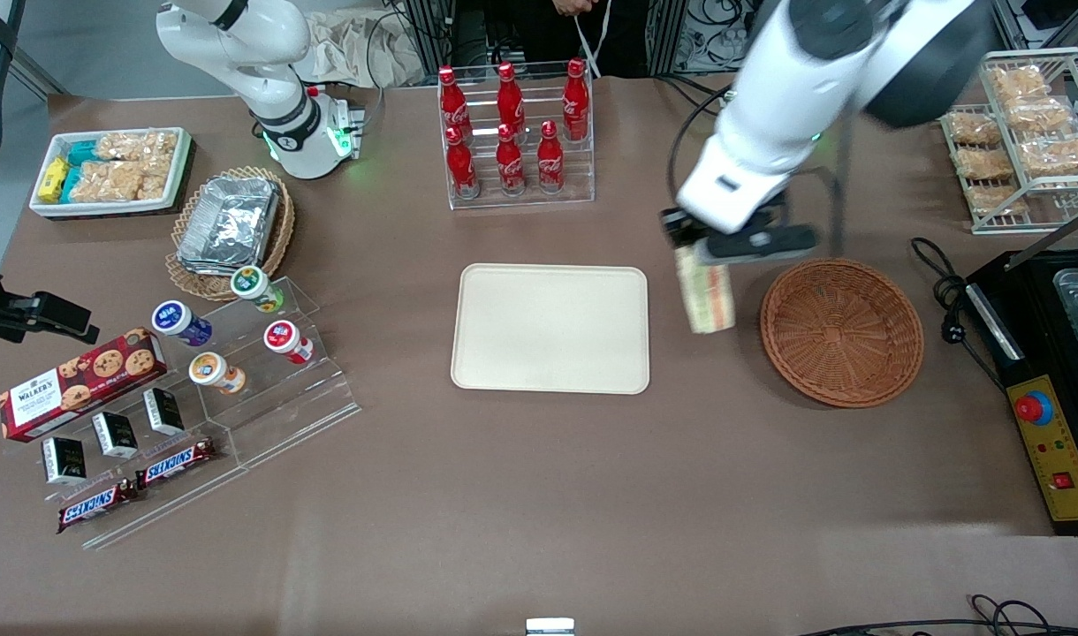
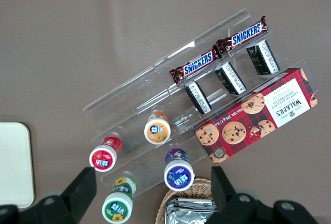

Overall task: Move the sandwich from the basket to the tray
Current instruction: 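Lift the sandwich and carry it over the cream tray, then lower the sandwich onto the tray and open the left gripper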

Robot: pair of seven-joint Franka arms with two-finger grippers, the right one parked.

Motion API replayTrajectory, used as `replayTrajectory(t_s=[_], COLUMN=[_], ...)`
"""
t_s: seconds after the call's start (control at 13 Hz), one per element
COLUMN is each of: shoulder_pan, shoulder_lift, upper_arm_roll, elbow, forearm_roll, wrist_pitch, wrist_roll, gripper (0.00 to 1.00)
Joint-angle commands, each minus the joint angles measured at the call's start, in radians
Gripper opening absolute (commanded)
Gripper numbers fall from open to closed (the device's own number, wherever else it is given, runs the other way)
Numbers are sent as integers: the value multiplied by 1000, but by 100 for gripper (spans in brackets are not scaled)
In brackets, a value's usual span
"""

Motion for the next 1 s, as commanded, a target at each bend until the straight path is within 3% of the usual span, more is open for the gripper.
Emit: replayTrajectory(t_s=[0.0,0.23,0.46,0.92], shoulder_pan=[-30,-81,-99,-115], shoulder_lift=[11,128,263,456], upper_arm_roll=[-17,-16,-14,-11], elbow=[-208,-279,-273,-253], forearm_roll=[25,120,356,704], wrist_pitch=[272,458,496,580], wrist_roll=[33,-13,-155,-397], gripper=[0,0,0,0])
